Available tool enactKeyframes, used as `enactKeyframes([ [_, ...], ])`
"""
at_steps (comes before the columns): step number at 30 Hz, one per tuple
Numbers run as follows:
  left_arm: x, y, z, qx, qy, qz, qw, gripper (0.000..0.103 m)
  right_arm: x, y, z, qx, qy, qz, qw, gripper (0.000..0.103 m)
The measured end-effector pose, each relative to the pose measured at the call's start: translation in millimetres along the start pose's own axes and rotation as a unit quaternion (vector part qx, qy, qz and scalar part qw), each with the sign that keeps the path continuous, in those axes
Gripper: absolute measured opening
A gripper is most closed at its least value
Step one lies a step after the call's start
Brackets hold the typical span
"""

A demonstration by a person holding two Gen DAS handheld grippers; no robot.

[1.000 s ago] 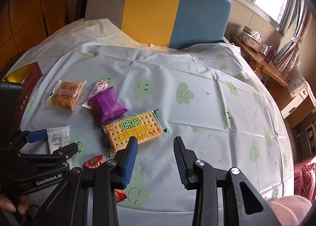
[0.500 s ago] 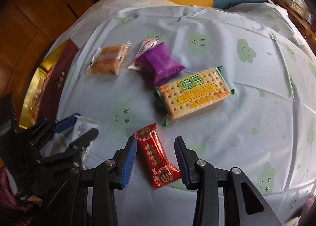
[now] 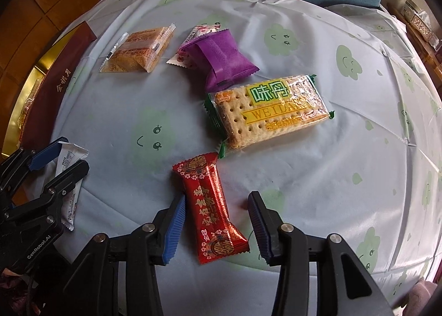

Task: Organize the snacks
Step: 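Lift the white packet with left gripper while right gripper grasps the red candy bar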

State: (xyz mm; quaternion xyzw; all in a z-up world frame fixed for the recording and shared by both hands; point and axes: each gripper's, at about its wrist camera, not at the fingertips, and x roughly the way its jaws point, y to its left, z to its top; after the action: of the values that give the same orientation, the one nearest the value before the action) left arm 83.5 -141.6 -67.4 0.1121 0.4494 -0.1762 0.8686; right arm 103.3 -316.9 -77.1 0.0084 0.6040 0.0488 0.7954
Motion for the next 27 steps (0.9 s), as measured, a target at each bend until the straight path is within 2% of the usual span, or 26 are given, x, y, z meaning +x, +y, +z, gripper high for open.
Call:
enactKeyframes([
  [9, -29, 1, 8, -0.005, -0.039, -0.011, 0.9992, 0.046, 2, 7, 7, -0.018, 0.002, 0.02, 1.0, 0.049],
  [11, -36, 2, 10, -0.009, -0.046, -0.015, 0.9988, 0.046, 3, 10, 7, -0.028, 0.001, 0.015, 0.999, 0.053],
  [18, -60, 14, 13, -0.029, -0.066, -0.017, 0.9973, 0.046, 7, 21, 6, -0.047, -0.002, 0.001, 0.999, 0.053],
  [22, -75, 21, 13, -0.035, -0.08, -0.006, 0.9961, 0.046, 6, 30, 0, -0.066, -0.009, -0.016, 0.998, 0.042],
  [27, -96, 38, 13, -0.05, -0.101, 0.017, 0.9935, 0.046, 10, 40, -8, -0.079, -0.013, -0.027, 0.996, 0.041],
])
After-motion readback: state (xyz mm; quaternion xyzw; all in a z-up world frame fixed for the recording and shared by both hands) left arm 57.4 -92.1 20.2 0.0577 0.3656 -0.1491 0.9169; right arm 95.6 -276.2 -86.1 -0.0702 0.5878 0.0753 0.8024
